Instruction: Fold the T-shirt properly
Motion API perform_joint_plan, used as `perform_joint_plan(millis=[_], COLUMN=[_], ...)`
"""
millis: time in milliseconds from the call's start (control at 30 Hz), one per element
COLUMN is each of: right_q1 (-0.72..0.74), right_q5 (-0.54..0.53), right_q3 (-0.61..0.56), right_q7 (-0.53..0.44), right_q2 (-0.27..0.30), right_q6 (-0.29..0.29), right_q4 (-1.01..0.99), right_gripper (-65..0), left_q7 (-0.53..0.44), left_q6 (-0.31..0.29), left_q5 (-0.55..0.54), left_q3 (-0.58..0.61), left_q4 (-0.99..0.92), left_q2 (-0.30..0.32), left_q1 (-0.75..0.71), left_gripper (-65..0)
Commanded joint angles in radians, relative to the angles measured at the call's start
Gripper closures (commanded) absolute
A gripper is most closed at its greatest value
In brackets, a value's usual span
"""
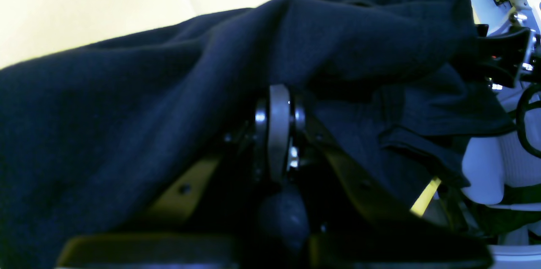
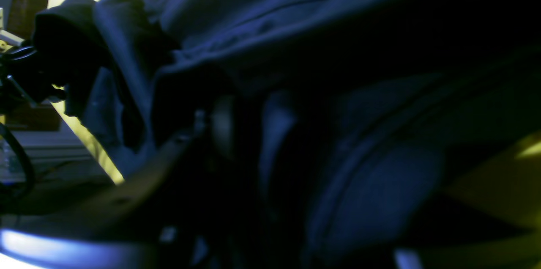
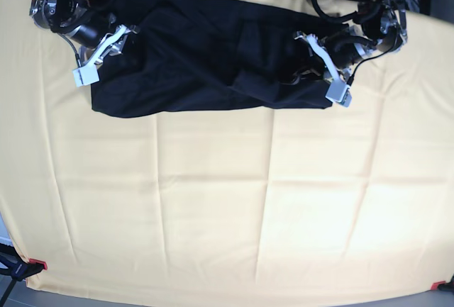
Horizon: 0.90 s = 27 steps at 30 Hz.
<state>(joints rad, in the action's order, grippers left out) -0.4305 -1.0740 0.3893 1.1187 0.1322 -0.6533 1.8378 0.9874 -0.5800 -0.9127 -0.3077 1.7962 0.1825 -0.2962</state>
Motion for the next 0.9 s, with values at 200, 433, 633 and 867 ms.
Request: perform_joint_plan(millis=[200,433,633,867], right_q1=[0.015,0.015,0.015,0.019], right_q5=[-0.026,0.066,0.183,0.457], right_q3=[0.011,0.011,0.011,0.011], right_q7=[-0.016,-0.016,-0.045,-0.106], right_q2=[0.007,0.008,0.058,0.191], right_q6=[-0.019,-0.045,-0.013,0.13], right_q4=[0.062,0.195,0.211,0.211], right_gripper=[0.0,0.0,0.0,0.0], left_q7=[-0.019,0.007,0.085,0.095], left_q6=[-0.031,-0.101,-0.118,-0.118], left_q5=[-0.047,-0.264,-0.38,-0.383], left_q3=[-0.003,-0.027,-0.163,-0.307], left_q4=[0.014,0.02,0.093,0.135], left_q2=[0.006,0.006,0.007,0.089], left_q1=[0.006,0.012,0.014,0.007], left_gripper=[0.0,-3.3,-30.5,-30.8])
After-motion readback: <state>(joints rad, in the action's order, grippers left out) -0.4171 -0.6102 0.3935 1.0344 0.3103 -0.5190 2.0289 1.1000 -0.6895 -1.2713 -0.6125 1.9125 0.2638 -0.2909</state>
